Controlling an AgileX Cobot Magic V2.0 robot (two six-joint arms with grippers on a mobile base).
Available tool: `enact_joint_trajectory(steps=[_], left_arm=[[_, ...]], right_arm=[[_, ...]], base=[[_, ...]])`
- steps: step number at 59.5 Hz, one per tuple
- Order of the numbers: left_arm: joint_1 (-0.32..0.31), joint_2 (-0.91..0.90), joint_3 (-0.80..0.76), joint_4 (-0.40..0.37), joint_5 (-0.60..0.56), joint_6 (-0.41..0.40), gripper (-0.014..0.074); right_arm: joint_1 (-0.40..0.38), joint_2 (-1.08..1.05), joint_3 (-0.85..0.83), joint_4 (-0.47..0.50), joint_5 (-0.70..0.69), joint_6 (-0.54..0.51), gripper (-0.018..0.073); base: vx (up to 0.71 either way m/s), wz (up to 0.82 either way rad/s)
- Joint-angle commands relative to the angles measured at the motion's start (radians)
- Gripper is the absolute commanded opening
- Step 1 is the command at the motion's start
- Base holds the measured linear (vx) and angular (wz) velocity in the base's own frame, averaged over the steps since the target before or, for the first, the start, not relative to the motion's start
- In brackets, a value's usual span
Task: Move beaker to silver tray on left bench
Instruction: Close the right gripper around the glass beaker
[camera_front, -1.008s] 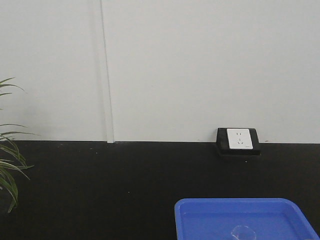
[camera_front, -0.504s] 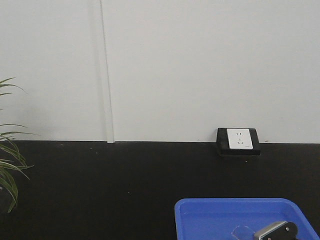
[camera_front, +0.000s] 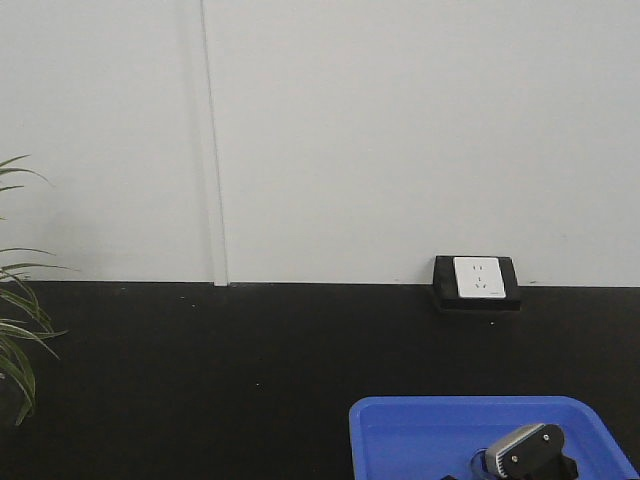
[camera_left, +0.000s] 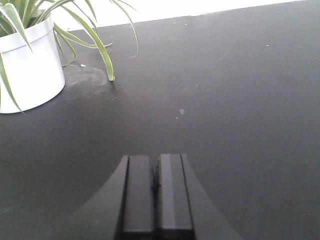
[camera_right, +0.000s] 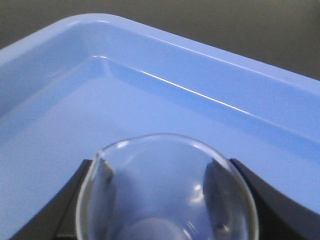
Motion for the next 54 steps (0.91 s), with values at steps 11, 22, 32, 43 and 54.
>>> enact_joint_trajectory(steps=[11, 22, 32, 43, 54], left_arm=[[-0.005, -0.007, 0.02, -0.003, -0.076, -0.001, 0.0001], [-0.005, -0.007, 0.02, -0.003, -0.076, -0.001, 0.0001], [-0.005, -0.007, 0.02, -0.003, -0.076, -0.001, 0.0001], [-0.005, -0.007, 0.02, -0.003, -0.076, -0.001, 0.0001], [-0.005, -0.007, 0.02, -0.003, -0.076, -0.001, 0.0001]], right_arm=[[0.0, -0.198, -0.021, -0.192, -0.057, 0.147, 0.0026], [0.002, -0.364, -0.021, -0.335, 0.01, 0.357, -0.0015], [0.039, -0.522, -0.022, -0.415, 0.076, 0.482, -0.0014], [0.204, -0.629, -0.087, -0.414, 0.205, 0.532, -0.0014], [0.343, -0.656, -0.18, -0.391, 0.293, 0.567, -0.0014]], base=[[0.0, 0.0], [0.0, 0.0], [0.0, 0.0], [0.0, 0.0], [0.0, 0.0]])
